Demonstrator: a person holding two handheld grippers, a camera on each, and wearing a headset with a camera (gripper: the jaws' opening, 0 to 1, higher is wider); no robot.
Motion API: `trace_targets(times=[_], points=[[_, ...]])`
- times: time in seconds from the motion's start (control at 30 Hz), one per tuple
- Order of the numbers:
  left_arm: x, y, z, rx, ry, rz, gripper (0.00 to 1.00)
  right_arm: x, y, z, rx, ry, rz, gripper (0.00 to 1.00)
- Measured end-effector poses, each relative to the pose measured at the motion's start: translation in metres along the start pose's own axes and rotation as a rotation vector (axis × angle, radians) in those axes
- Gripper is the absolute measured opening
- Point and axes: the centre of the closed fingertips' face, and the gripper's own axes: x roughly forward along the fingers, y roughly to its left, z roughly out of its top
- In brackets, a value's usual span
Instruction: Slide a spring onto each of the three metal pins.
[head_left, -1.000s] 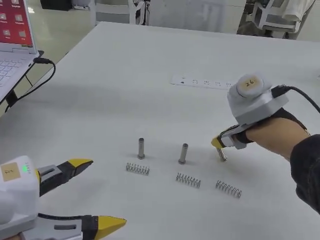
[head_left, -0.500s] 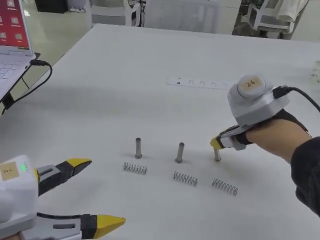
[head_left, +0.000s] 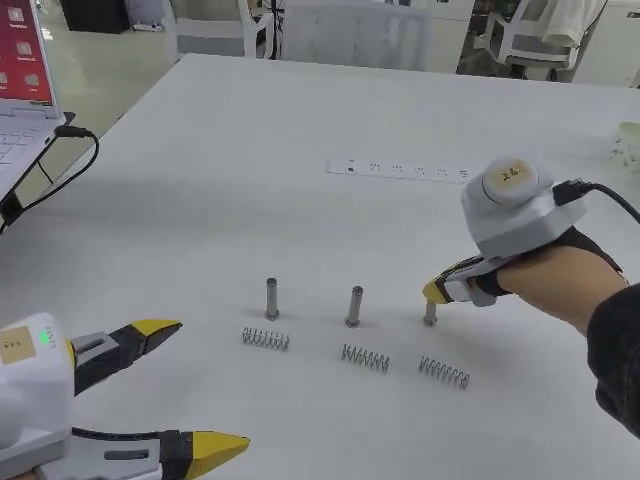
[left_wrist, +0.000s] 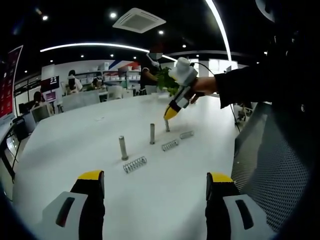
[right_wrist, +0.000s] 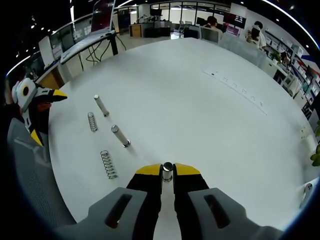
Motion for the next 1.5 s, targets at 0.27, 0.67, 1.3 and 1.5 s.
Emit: trace_targets(times=[0.27,0.67,1.3,1.5], points=[[0.0,-0.0012,-0.0002,-0.002,0.001,-0.005,0.8,-0.0017,-0.0001,-0.0019,0.012,0.001,0.002,0.06],[0.0005,-0.0041,-0.0006,-0.005,0.002,-0.013,0.8,-0.0014,0.0022,-0.0043,-0.005,0.004,0.011,0.07],[-0.0004,-0.004,-0.0004,-0.006,0.002,-0.01,0.8,-0.0022,0.0022,-0.0041,-0.018,0.001,0.009,0.08],[0.0001,-0.004,-0.001,-0.006,0.004,-0.011,0.8,-0.0022,0.0004,-0.0047,-0.025,-0.003,0.005,0.11]])
